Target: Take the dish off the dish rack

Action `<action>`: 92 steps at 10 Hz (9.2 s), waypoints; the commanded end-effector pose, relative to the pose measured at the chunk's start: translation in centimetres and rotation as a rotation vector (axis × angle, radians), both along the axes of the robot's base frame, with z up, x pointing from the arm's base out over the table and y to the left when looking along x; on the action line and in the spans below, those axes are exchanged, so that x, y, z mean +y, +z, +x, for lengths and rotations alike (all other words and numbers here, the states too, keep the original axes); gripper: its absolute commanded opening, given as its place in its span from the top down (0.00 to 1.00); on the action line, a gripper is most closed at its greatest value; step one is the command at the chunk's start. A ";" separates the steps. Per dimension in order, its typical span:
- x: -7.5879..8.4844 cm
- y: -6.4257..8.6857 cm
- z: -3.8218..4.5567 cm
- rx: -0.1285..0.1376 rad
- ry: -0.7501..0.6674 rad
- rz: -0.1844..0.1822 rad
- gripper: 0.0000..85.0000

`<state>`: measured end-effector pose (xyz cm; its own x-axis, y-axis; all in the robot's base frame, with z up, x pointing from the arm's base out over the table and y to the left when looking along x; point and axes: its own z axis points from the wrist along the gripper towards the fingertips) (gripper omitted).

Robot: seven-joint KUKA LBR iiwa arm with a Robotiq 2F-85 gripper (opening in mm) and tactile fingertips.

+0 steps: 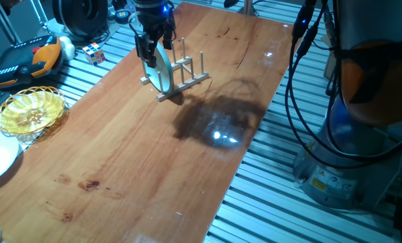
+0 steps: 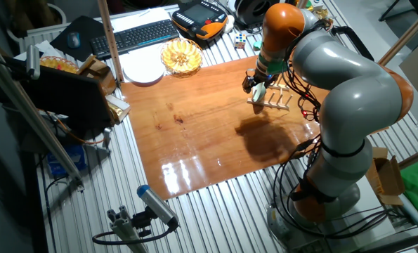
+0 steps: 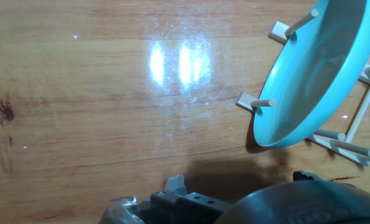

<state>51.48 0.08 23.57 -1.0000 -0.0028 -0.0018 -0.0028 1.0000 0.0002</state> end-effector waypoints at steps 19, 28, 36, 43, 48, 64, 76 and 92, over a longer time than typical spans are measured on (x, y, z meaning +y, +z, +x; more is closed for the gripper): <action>-0.2 0.3 0.49 -0.016 -0.175 -0.145 0.99; -2.3 -0.1 3.10 -0.031 -0.203 -0.231 0.99; -2.2 0.2 4.63 -0.015 -0.290 -0.265 0.99; -2.4 -0.3 5.18 0.000 -0.296 -0.320 0.99; -2.8 -0.6 5.34 0.014 -0.304 -0.343 0.99; -3.7 -0.5 5.45 0.004 -0.379 -0.463 0.99; -6.0 -0.9 7.59 -0.001 -0.443 -0.529 0.85; -5.9 -1.2 7.91 -0.066 -0.411 -0.511 0.41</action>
<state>59.38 -5.85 22.39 -0.9176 0.3628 -0.1625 0.3957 0.7933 -0.4627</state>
